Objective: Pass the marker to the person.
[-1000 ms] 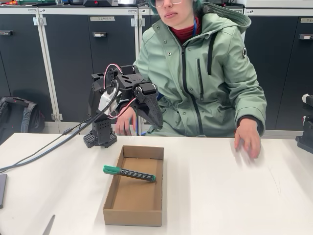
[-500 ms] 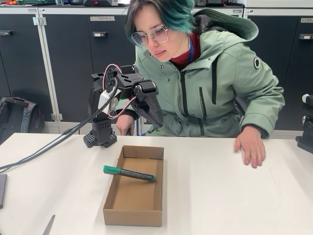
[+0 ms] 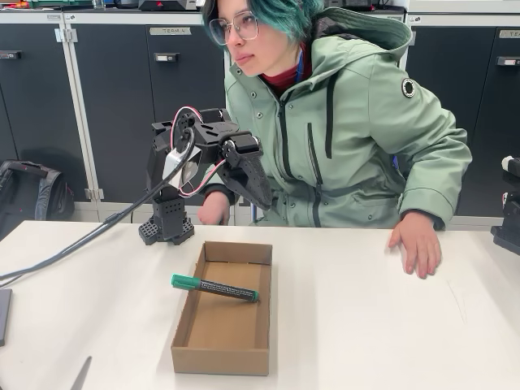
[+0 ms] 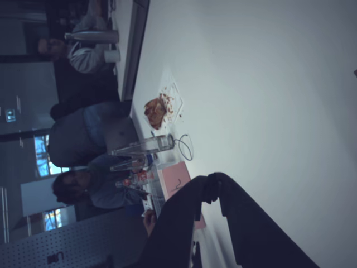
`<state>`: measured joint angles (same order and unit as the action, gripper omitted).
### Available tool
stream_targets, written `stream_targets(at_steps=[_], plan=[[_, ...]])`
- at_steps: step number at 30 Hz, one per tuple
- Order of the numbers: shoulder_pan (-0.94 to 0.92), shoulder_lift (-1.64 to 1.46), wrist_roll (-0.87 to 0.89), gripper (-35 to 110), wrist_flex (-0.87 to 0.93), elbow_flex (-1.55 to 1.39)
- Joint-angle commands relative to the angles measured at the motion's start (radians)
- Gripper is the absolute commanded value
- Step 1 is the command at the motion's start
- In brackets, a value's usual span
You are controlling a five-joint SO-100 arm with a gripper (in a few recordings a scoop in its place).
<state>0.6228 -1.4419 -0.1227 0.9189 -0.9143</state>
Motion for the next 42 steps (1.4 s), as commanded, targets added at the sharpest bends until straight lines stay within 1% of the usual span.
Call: stream_targets(at_steps=[1, 32, 42], plan=[[-0.003, -0.074, -0.014, -5, -0.028, 0.02], [0.009, -0.072, -0.02, -5, -0.04, 0.04], [0.009, -0.071, -0.015, -1, -0.048, 0.037]])
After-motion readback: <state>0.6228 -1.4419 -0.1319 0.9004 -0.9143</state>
